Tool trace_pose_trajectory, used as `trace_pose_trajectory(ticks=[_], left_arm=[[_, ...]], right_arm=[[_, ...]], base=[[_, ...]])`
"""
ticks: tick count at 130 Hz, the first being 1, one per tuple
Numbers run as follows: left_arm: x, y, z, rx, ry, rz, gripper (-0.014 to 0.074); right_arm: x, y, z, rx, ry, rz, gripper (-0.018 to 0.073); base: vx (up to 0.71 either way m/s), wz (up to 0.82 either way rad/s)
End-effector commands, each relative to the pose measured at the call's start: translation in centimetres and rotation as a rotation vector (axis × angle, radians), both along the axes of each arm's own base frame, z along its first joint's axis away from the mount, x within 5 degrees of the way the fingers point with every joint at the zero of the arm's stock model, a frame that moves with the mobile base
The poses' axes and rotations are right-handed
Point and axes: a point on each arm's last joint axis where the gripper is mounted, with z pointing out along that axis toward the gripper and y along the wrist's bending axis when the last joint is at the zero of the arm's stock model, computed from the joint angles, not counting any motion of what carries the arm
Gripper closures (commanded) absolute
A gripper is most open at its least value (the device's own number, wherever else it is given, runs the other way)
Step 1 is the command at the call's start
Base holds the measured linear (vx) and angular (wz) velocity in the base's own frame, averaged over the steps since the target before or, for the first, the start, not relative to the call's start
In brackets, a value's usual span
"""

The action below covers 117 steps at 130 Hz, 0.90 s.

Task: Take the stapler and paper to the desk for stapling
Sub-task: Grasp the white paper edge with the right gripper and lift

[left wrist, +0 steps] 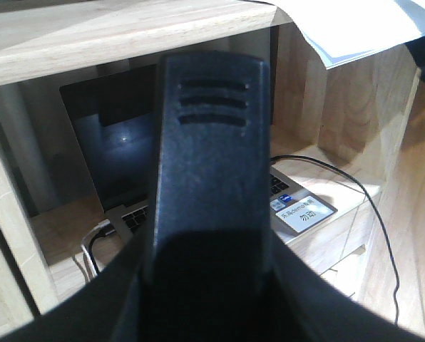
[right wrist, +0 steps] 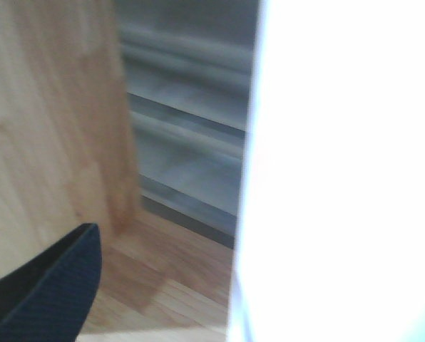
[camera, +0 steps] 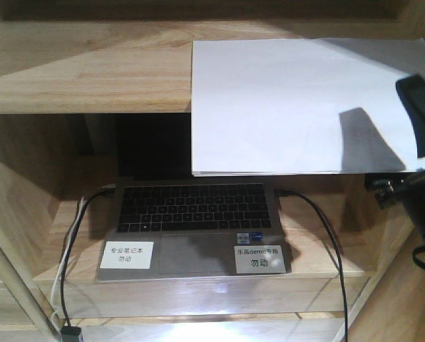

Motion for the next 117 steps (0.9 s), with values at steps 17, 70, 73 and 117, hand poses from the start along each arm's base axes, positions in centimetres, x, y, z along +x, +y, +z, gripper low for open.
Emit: trace_pose_trajectory(ticks=[17, 70, 73, 117], left_arm=[[0.07, -0.02, 1.85, -0.073, -0.107, 0.001, 0.0602], [0.07, -0.02, 1.85, -0.073, -0.107, 0.001, 0.0602], [0.07, -0.02, 1.85, -0.073, -0.107, 0.001, 0.0602], [0.07, -0.02, 1.85, -0.073, -0.107, 0.001, 0.0602]], right_arm=[[-0.66, -0.22, 2.82, 0.073, -0.231, -0.006, -0.0025], [-0.66, -0.21, 2.82, 0.109, -0.217, 0.020, 0.0408], [-0.67, -0.20, 2.82, 0.107, -0.218, 0.021, 0.0436], [-0.72, -0.07, 2.82, 0.099, -0.222, 0.034, 0.0571]], base=[[0.00, 0.00], [0.00, 0.00], [0.00, 0.00], [0.00, 0.00]])
